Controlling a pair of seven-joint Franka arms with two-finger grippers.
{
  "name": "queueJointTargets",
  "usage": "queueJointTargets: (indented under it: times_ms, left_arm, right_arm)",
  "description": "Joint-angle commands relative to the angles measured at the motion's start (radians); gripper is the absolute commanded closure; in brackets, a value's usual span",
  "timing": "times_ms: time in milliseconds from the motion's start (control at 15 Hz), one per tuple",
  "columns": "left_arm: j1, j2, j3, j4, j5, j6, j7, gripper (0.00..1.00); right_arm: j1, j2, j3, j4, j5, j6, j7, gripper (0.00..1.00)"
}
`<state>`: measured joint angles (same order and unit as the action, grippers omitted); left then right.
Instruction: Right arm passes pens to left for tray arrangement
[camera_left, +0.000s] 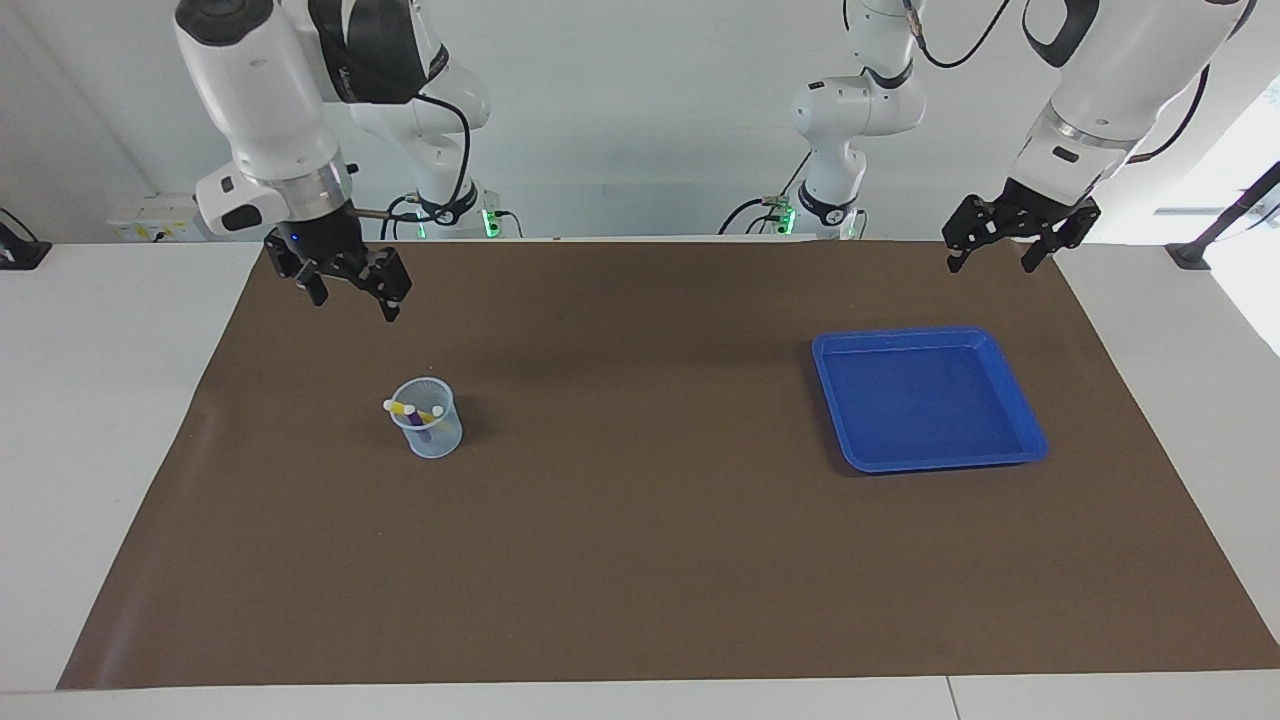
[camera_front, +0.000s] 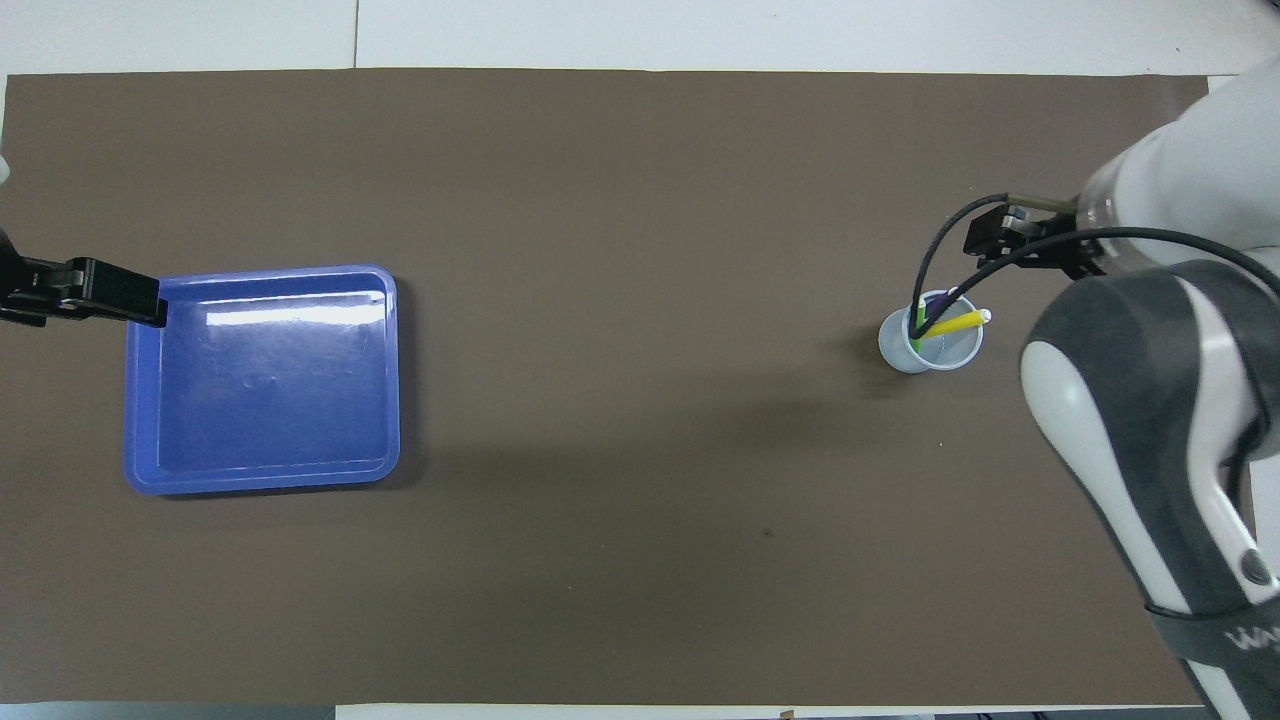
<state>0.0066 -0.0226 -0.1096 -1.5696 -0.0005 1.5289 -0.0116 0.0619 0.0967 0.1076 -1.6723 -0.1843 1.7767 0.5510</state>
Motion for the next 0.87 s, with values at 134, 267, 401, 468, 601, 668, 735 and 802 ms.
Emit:
queueJointTargets:
  times_ms: [134, 267, 401, 468, 601, 668, 735, 802]
  left_arm:
    - [-0.005, -0.002, 0.007, 0.006, 0.02, -0.019, 0.009, 0.0]
    - [-0.005, -0.002, 0.007, 0.006, 0.02, -0.021, 0.009, 0.0]
    - [-0.005, -0.002, 0.007, 0.006, 0.02, -0.019, 0.009, 0.0]
    - [-0.005, -0.002, 0.007, 0.006, 0.02, -0.019, 0.009, 0.0]
    - [-0.005, -0.002, 0.007, 0.006, 0.02, -0.019, 0.009, 0.0]
    - [-0.005, -0.002, 0.007, 0.006, 0.02, -0.019, 0.009, 0.0]
    - [-0.005, -0.002, 0.007, 0.006, 0.02, -0.019, 0.009, 0.0]
    - [-0.005, -0.002, 0.007, 0.006, 0.02, -0.019, 0.009, 0.0]
  right_arm:
    - [-0.004, 0.19, 0.047, 0.098, -0.055, 0.026, 0.24, 0.05]
    - [-0.002, 0.237, 0.069, 0.123, -0.073, 0.021, 0.302, 0.13]
    - [0.007, 0.262, 0.087, 0.143, -0.073, 0.009, 0.384, 0.16]
    - [0.009, 0.265, 0.09, 0.143, -0.073, 0.006, 0.421, 0.18]
    - [0.013, 0.268, 0.095, 0.134, -0.073, -0.008, 0.452, 0.24]
    - [0.015, 0.268, 0.095, 0.12, -0.075, -0.013, 0.484, 0.29]
    - [0.015, 0.27, 0.095, 0.106, -0.075, -0.026, 0.515, 0.35]
    - [0.015, 0.273, 0.095, 0.102, -0.075, -0.035, 0.526, 0.37]
